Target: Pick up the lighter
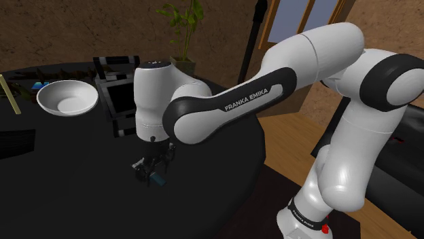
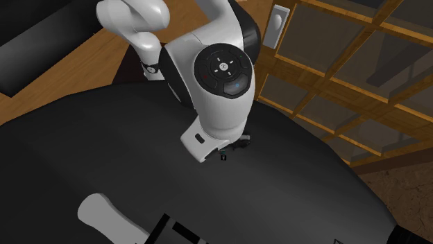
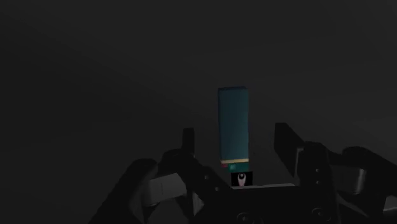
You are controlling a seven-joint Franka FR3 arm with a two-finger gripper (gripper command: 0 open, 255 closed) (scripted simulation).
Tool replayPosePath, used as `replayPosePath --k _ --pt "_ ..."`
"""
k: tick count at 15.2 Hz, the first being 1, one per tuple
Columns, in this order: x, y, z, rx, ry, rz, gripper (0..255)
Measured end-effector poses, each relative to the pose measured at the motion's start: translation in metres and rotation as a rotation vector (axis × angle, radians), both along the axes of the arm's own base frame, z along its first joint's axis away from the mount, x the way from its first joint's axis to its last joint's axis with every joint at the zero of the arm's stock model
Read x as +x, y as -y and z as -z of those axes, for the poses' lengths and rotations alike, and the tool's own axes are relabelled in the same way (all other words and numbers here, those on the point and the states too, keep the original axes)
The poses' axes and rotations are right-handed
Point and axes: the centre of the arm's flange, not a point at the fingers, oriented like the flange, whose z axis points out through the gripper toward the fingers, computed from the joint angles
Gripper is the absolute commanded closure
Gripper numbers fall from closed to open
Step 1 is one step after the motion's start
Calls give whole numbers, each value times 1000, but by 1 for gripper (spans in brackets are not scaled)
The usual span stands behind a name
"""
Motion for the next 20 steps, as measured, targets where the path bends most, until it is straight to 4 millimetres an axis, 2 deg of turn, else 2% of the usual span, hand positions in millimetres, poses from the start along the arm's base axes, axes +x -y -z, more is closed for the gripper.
replayPosePath --k 4,11,20 --pt "3 6 -4 -9 4 10 255" --pt "1 2 -6 0 5 3 255" --pt "1 0 -52 0 1 0 255"
